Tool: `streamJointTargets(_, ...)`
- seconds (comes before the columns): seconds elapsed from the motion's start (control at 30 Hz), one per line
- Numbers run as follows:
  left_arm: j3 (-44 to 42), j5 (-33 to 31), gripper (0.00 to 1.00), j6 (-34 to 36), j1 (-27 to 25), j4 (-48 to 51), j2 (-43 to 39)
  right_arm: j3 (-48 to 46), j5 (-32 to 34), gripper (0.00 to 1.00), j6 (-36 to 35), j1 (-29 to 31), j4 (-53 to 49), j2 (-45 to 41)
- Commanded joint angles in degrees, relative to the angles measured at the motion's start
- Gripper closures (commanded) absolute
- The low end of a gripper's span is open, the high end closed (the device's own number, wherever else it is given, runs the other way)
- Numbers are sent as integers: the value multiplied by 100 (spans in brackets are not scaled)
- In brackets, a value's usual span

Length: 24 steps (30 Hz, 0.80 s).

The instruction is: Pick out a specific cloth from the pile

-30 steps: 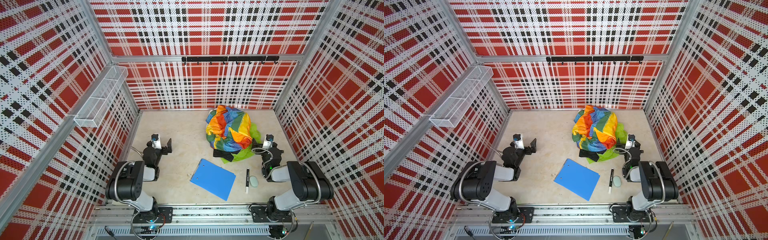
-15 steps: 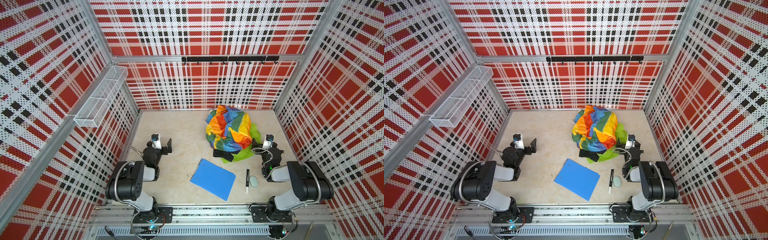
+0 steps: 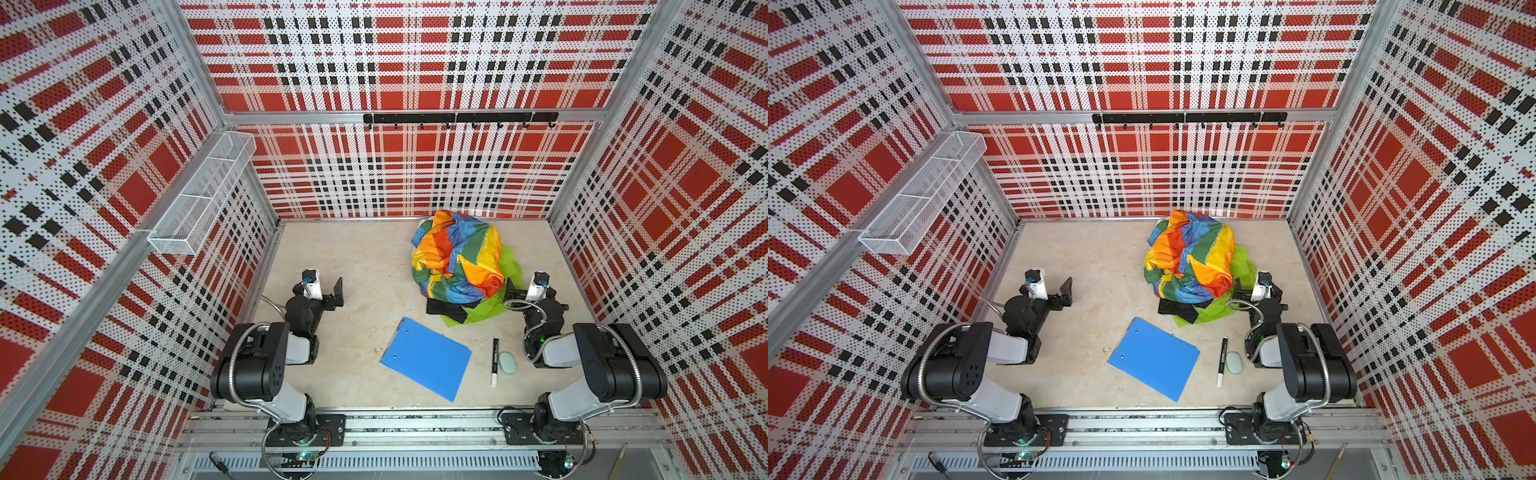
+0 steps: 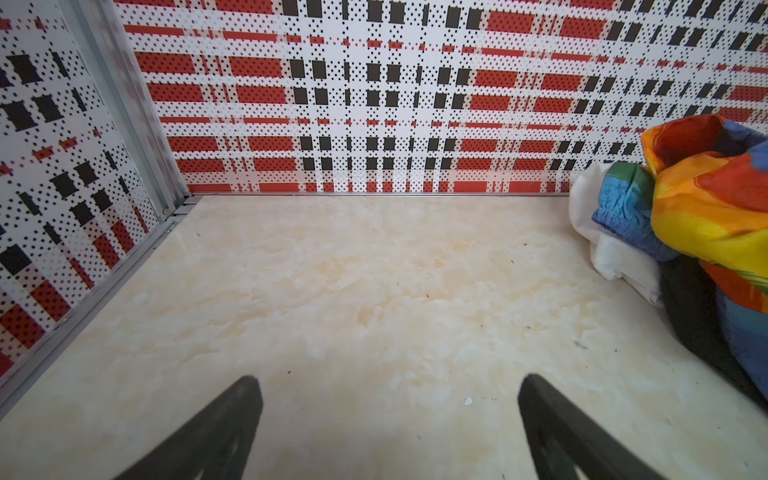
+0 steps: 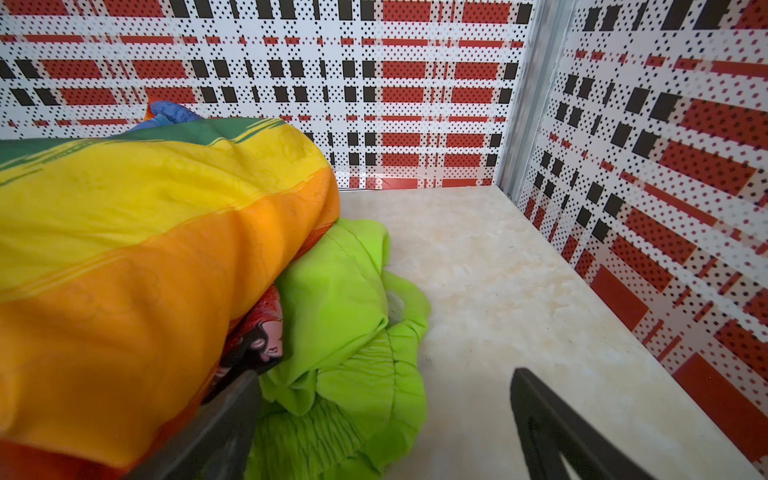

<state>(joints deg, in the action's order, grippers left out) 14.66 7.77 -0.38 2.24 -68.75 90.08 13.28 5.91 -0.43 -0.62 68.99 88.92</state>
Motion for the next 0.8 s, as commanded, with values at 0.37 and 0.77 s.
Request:
streamJointTargets(0.37,-264,-770,1,188,-295,-418,-373,4,358,0,51,27,-584,-1167)
streamJointTargets(0.77,1008,-1262,1,39,-1342,3185,-2062,1127,-359,0,957,255,-3565,-2968)
